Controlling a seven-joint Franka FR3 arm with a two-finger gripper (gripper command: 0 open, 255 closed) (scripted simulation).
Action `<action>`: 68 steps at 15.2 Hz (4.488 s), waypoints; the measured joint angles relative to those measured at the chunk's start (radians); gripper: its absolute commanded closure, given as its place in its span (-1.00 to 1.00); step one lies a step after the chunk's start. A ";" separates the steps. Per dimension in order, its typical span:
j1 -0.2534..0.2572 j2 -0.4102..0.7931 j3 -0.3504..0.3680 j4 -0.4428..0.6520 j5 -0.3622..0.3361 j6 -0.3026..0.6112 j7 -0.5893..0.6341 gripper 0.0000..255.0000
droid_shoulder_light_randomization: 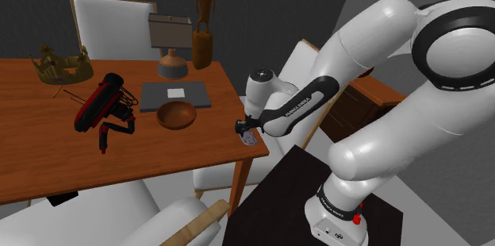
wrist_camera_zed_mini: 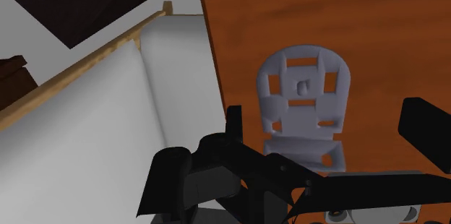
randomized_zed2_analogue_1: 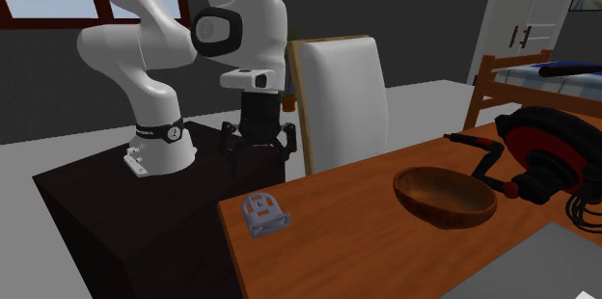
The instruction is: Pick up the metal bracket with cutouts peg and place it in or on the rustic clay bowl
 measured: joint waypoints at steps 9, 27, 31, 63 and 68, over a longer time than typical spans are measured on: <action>-0.133 0.121 0.068 0.017 -0.231 0.073 0.172 -1.00; 0.098 0.131 -0.320 0.100 0.385 -0.077 -0.518 -1.00; 0.126 0.194 -0.381 0.131 0.644 -0.087 -0.828 -1.00; 0.127 0.114 -0.381 0.142 0.651 -0.178 -0.822 1.00; 0.125 0.044 -0.384 0.156 0.641 -0.262 -0.806 1.00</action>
